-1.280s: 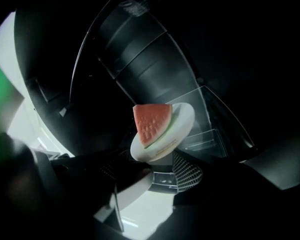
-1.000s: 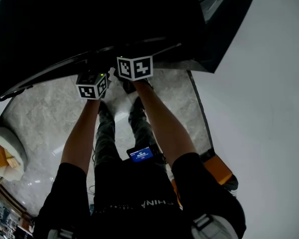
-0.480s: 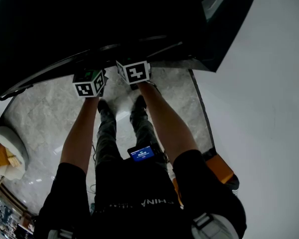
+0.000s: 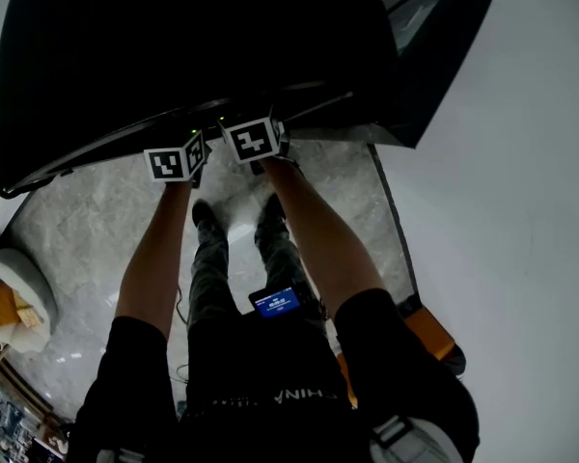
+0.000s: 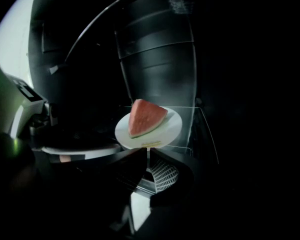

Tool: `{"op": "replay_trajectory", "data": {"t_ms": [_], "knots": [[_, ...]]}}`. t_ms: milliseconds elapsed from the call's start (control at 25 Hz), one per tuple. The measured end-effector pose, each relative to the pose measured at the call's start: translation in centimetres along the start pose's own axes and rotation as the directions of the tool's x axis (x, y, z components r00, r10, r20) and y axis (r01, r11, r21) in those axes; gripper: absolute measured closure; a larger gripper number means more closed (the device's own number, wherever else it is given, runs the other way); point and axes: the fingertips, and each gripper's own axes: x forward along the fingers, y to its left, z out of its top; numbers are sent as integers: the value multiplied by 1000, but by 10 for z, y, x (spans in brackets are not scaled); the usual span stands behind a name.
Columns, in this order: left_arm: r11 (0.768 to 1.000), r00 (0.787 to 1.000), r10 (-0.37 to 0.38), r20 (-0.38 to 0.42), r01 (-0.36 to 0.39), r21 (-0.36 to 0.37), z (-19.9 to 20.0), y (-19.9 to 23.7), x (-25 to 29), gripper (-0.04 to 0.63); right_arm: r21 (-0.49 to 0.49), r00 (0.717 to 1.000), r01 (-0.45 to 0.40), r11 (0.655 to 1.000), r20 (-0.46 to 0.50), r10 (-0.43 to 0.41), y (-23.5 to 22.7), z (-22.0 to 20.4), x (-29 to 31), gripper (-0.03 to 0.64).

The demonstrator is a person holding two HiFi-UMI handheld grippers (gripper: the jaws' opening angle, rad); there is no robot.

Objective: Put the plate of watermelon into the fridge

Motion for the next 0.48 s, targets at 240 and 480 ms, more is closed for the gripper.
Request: {"op": "replay_trajectory", "data": {"t_ms": [240,480], "knots": [[985,990,-141,14,139,101,9,-44,-28,583,9,995,-97,995,11,97,29,1,-34,592],[969,966,-236,103,226,97,31,-89,-83,583,6,988,-133,991,79,132,46,16,-99,600]]}}
